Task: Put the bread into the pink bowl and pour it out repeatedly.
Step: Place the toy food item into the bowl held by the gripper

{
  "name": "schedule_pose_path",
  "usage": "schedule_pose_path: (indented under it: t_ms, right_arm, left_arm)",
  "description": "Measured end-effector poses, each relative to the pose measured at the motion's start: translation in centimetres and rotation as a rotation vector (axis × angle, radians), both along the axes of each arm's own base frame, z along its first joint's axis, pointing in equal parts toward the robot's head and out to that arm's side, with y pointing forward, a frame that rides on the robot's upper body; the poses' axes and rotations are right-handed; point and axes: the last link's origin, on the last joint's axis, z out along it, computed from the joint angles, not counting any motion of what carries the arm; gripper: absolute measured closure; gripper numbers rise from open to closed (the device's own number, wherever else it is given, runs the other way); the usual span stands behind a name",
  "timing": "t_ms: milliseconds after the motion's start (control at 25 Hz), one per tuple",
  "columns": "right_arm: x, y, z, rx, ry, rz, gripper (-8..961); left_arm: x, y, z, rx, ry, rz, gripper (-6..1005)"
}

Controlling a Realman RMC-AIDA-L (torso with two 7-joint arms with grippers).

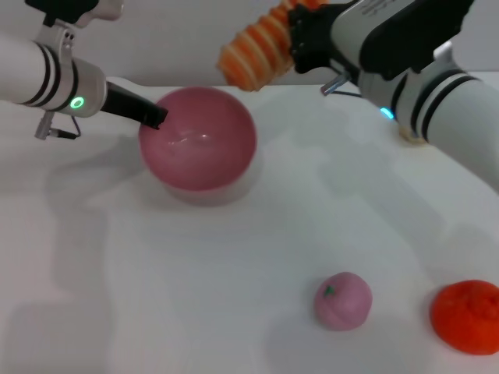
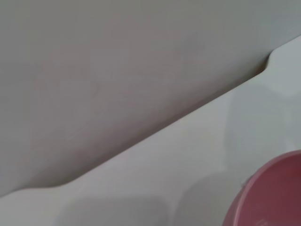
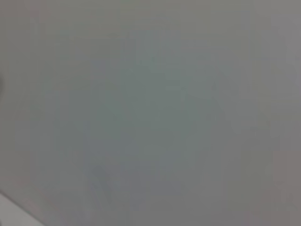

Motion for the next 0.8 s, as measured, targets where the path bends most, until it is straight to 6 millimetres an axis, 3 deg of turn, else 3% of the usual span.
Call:
schedule_pose_path:
  t_ms: [240, 800]
  right_arm:
    - [-0.6, -0.7, -1.2, -0.036, -0.013, 0.023, 929]
    - [1.2, -1.4, -3.3, -0.105, -0.021, -0.029, 931]
  left_arm:
    - [1.4, 0.6, -0.3, -0.003, -0.009, -0.027, 966]
    - [4.6, 0.9, -1.7, -0.055, -0.018, -0.103, 966]
